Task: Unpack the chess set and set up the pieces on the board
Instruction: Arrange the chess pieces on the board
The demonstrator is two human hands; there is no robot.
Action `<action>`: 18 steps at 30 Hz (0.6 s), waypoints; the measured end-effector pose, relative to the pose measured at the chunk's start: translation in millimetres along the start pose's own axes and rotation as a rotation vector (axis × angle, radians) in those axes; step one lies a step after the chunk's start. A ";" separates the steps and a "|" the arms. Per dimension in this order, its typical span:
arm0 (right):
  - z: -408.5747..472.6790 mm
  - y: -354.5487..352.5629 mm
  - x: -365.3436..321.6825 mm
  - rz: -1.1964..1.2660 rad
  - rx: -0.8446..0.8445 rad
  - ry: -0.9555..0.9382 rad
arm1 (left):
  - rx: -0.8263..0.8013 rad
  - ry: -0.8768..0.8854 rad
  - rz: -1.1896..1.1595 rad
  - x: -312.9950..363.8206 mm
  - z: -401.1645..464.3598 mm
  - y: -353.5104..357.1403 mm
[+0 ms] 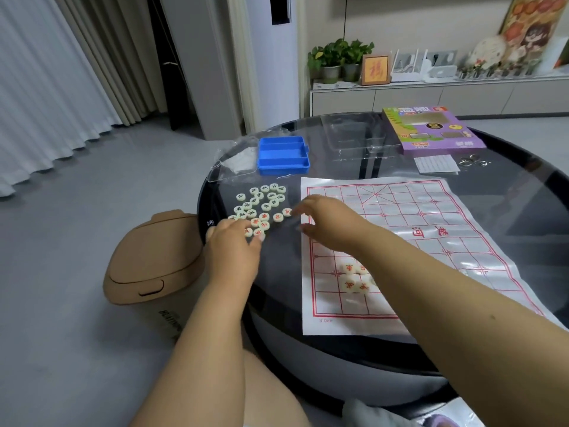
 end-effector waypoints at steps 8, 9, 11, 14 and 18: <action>61.9 30.7 -19.2 -0.142 -0.049 0.008 | -0.076 -0.039 -0.019 -16.6 13.0 23.6; 64.4 33.1 -20.1 -0.161 -0.060 0.003 | -0.072 -0.043 -0.031 -19.6 14.7 24.7; 67.1 35.2 -22.1 -0.178 -0.070 -0.014 | -0.065 -0.043 -0.064 -24.0 16.8 27.2; 68.9 36.3 -21.6 -0.136 -0.078 -0.012 | -0.066 -0.030 -0.094 -23.9 18.7 29.8; 68.5 39.4 -20.2 -0.081 -0.094 0.006 | -0.079 -0.011 -0.102 -20.8 19.9 32.7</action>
Point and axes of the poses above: each hand's wrist, its own z-axis towards the middle knuckle, its own y-axis out of the palm, x = y × z, the point moved 10 cm from there along z, towards the middle knuckle, and after that the axes turned 15 degrees about y, right-handed, at the moved point
